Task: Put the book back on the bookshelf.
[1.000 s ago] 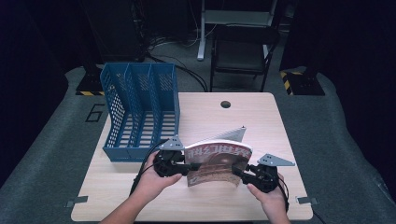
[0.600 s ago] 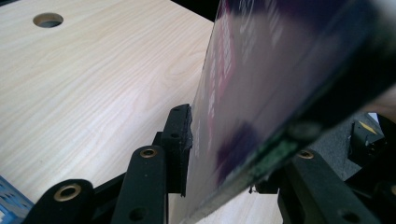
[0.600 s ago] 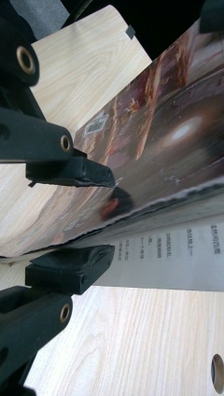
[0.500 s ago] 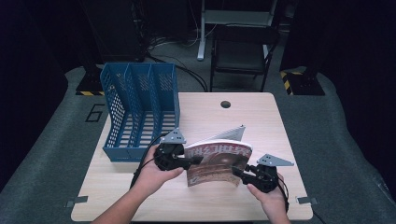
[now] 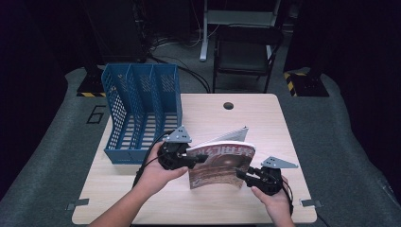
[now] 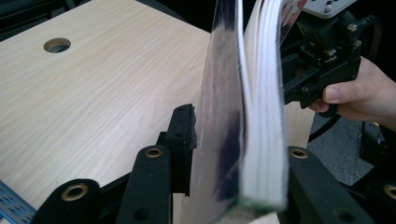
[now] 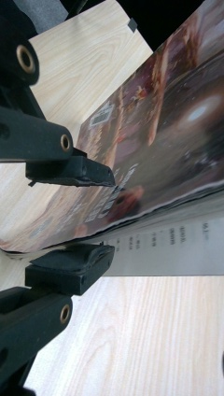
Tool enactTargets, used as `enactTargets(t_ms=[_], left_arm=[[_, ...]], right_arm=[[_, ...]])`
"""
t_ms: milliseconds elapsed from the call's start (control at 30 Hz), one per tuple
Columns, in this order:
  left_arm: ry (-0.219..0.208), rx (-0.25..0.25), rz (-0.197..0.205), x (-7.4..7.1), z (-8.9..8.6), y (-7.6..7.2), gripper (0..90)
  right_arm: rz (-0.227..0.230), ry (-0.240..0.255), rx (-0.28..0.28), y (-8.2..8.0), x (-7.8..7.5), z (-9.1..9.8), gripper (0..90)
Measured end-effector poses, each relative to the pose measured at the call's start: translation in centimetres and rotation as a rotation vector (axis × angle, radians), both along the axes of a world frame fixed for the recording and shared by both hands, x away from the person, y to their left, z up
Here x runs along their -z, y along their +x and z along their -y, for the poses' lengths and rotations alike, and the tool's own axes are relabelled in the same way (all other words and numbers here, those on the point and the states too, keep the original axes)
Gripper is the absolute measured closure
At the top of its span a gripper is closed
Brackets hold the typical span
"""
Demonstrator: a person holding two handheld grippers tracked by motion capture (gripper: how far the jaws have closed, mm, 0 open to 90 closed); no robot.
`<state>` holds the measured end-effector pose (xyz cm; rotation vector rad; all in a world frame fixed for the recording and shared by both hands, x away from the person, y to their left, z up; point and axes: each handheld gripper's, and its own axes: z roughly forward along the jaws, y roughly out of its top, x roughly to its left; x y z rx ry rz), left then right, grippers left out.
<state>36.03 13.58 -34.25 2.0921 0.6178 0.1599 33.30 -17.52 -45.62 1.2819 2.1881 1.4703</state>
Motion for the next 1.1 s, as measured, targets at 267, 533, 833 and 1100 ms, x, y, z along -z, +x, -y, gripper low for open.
enactTargets(t_ms=[267,533,833,1100], left_arm=[[0.007,0.006,0.009,-0.9,0.3,0.2,67.9],[0.039,0.026,0.001,-1.4,0.7,0.3,75.9],[0.06,0.043,0.006,-2.1,1.1,0.3,76.2],[0.094,0.044,-0.002,-2.5,1.7,0.5,76.3]], right_arm=[[-0.031,-0.038,-0.017,0.1,0.5,-0.1,59.5],[-0.053,-0.041,-0.038,0.3,0.6,0.2,70.6],[-0.028,-0.046,-0.022,0.6,0.6,0.0,73.9],[-0.014,-0.054,-0.009,0.8,0.6,-0.1,75.8]])
